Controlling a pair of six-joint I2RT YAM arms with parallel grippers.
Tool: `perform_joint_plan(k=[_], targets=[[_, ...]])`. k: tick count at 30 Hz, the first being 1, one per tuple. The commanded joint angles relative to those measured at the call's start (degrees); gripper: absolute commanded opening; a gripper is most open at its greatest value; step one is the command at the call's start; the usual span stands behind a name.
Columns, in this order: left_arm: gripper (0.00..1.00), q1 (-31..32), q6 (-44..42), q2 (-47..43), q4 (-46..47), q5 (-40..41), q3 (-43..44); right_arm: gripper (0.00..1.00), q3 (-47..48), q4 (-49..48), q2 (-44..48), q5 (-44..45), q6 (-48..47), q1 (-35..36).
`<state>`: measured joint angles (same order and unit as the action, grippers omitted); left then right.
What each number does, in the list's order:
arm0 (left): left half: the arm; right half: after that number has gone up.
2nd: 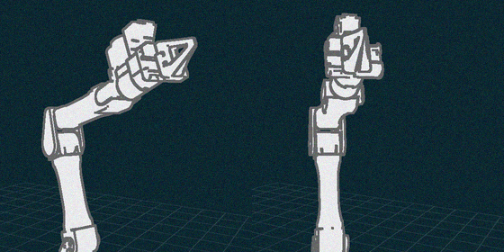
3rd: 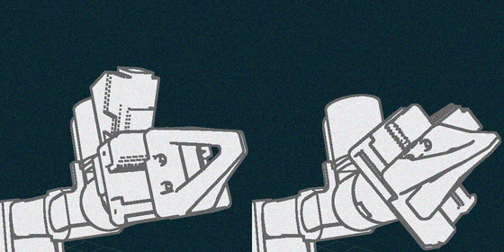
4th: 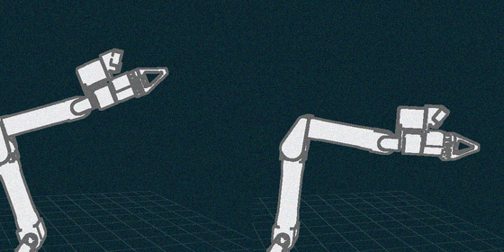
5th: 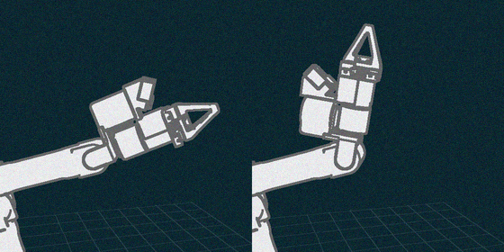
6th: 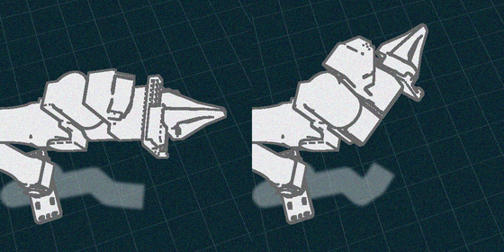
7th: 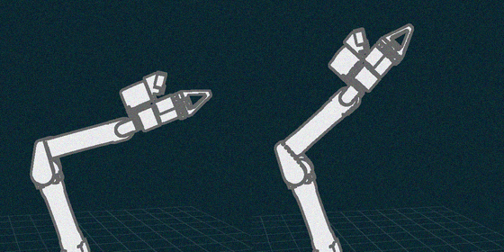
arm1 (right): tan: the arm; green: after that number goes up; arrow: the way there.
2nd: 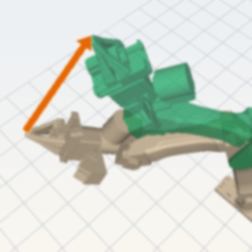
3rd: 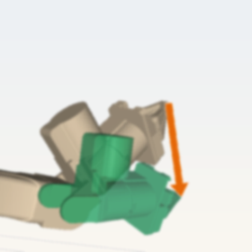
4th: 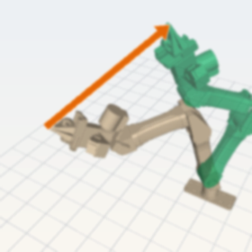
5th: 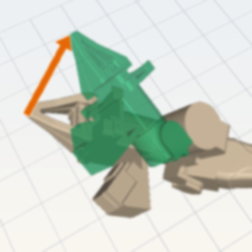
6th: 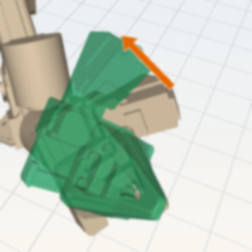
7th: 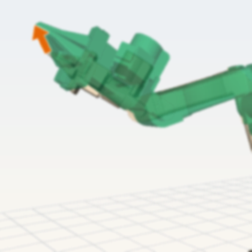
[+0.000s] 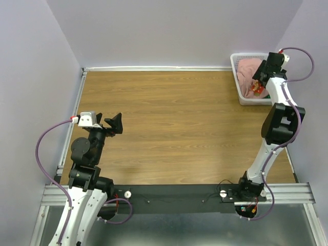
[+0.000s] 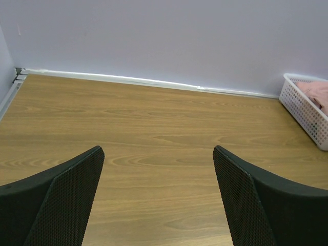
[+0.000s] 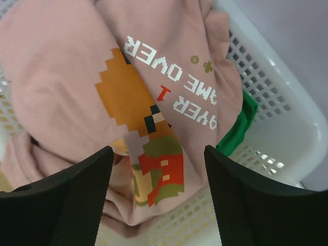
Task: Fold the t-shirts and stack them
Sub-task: Grab the tshirt from the pile, then move the tshirt to the center of the board
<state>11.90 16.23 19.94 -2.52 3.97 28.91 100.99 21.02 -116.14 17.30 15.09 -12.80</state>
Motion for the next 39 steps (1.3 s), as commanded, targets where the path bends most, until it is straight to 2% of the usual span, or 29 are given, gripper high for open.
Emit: perform_joint_plan(k=[1, 4, 6, 7, 11, 12, 18, 26, 30, 33, 36, 38, 39], targets=[[0.95, 0.67, -1.02, 0.09, 1.91, 0.16, -0.34, 0.72, 1.84, -2.55, -3.12, -5.86, 0.38, -0.3], [0.95, 0.67, -1.2, 0.18, 2.0, 0.16, -0.34, 0.58, 1.23, -3.26, -3.57, -8.33, -0.32, -0.3], [0.95, 0.75, -1.2, 0.18, 2.09, 0.34, -0.43, 0.4, 0.96, -3.44, -3.13, -8.42, -0.76, -0.3], [0.95, 0.76, -1.2, 0.01, 2.09, 0.34, -0.43, 0.27, 0.79, -3.61, -2.52, -9.29, -1.11, -0.3], [0.94, 0.84, -1.11, -0.43, 2.17, 0.08, -0.43, 0.03, -0.09, -3.53, 1.59, -12.02, -3.75, -0.3], [0.94, 0.84, -1.11, -0.52, 2.17, 0.16, -0.52, 0.01, -0.35, -3.53, 2.75, -12.46, -3.75, -0.3], [0.94, 1.46, -1.02, -1.75, 2.26, 0.34, -0.61, 0.0, -0.8, -3.18, 12.93, -15.63, -5.5, 2.07], [0.94, 2.34, -1.02, -3.07, 2.0, 0.78, -0.52, 0.0, 11.23, 3.06, 18.31, -15.72, -6.92, 18.93], [0.94, 2.78, -0.76, -3.77, 1.91, 0.69, -0.52, 0.0, 14.06, 3.77, 19.72, -19.84, -3.77, 27.98], [0.94, 3.04, -0.59, -3.86, 1.82, 0.43, -0.52, 0.0, 11.96, 3.68, 20.25, -22.13, -0.17, 36.67], [0.94, 3.13, -0.41, -3.69, 1.91, -0.1, -0.61, 0.01, 6.01, 3.51, 19.9, -23.01, 1.86, 41.87], [0.94, 3.39, -0.15, -3.6, 2.0, -0.71, -0.61, 0.07, 1.95, 3.24, 19.2, -22.66, 2.83, 46.01], [0.94, 3.39, 0.03, -3.25, 2.0, -0.98, -0.69, 0.18, -1.64, 3.33, 18.15, -23.88, 4.14, 47.41]])
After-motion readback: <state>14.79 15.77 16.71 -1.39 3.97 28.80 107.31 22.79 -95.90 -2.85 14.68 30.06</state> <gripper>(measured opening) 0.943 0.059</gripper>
